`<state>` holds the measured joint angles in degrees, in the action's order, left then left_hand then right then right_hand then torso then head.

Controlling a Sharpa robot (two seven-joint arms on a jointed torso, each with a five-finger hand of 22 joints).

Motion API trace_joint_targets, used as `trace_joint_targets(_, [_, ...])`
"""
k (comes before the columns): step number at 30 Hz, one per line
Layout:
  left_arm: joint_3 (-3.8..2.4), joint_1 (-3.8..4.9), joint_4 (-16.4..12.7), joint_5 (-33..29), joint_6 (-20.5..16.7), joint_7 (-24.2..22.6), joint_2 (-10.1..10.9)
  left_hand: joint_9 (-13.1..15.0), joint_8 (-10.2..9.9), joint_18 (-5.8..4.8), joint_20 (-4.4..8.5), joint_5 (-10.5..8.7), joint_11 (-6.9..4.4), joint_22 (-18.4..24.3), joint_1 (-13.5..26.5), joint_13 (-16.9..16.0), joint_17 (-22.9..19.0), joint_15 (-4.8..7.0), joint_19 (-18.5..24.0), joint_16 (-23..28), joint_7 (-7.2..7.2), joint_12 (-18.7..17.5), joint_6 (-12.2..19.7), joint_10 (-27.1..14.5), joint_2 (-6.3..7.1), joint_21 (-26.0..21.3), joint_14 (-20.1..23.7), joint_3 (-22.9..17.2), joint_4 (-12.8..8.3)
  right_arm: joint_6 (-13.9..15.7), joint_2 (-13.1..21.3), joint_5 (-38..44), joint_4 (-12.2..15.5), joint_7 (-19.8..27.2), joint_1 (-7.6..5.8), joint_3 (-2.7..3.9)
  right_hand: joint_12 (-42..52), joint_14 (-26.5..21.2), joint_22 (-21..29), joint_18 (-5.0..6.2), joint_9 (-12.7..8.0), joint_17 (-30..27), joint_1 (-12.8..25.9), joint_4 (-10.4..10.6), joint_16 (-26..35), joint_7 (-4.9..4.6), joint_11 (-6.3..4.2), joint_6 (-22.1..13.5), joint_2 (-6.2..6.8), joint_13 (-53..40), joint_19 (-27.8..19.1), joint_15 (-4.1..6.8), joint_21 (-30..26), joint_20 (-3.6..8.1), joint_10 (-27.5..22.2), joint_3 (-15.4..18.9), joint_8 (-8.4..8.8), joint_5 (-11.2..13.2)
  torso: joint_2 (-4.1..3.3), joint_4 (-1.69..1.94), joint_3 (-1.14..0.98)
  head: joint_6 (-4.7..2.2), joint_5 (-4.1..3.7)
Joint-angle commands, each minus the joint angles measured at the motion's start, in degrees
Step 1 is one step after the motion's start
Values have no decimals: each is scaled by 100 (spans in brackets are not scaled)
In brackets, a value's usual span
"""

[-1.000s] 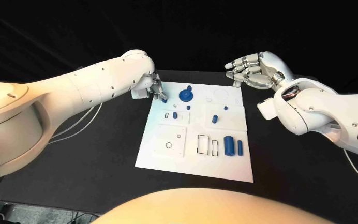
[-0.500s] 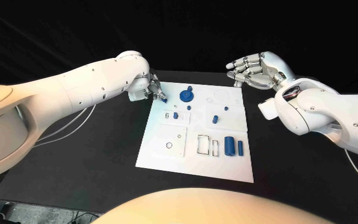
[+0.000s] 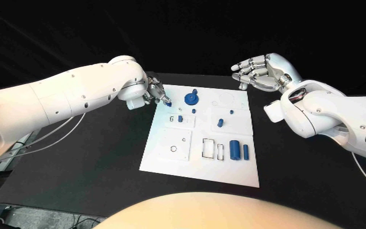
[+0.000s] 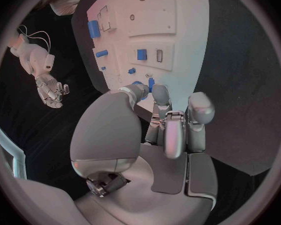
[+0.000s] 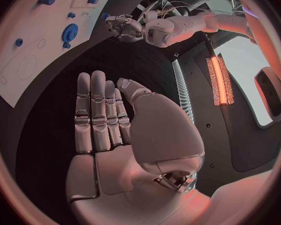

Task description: Assemble the parts on the task board

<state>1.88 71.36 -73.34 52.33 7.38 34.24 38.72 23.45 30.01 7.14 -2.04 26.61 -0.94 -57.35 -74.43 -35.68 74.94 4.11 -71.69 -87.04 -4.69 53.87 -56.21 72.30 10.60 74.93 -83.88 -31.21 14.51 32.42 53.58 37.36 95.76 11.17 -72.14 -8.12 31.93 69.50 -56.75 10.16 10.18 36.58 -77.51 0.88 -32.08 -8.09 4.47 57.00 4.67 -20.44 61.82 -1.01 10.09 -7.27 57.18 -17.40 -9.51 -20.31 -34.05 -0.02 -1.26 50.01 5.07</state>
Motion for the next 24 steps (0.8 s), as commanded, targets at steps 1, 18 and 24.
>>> trace_joint_targets(1, [8,-41,-195,-105,-408,-179,74,33,26,-62,9,-17,-34,-35,56,-53,882,42,-54,-23,149,39,-197,80,33,46,-461,-1086,-1054,-64,0,-8,1,45,15,0,-13,50,-8,18,-8,8,6,-3,31,-39,-1,4,-32,8,-15,5,-23,-16,34,13,-37,-22,12,9,2,-1,17])
trace_joint_targets(18, [35,-384,-469,765,-538,-216,79,34,31,-68,18,-19,-49,-66,93,-137,903,53,-71,-34,163,97,-237,141,69,66,-466,-1117,-1093,-67,-7,-17,-2,53,42,0,-12,53,-8,18,-8,13,19,9,38,-39,-1,3,-43,13,-15,4,-24,-18,33,13,-38,-30,-11,-15,-3,-1,39])
trace_joint_targets(24, [50,-415,-426,940,-471,-127,42,33,31,-69,21,-19,-52,-71,98,-152,909,55,-73,-37,166,105,-245,152,77,70,-468,-1125,-1105,-66,-7,-18,-1,55,43,0,-12,53,-8,18,-8,13,19,9,38,-39,-1,3,-43,13,-15,4,-24,-18,33,13,-38,-30,-13,-10,-4,-1,42])
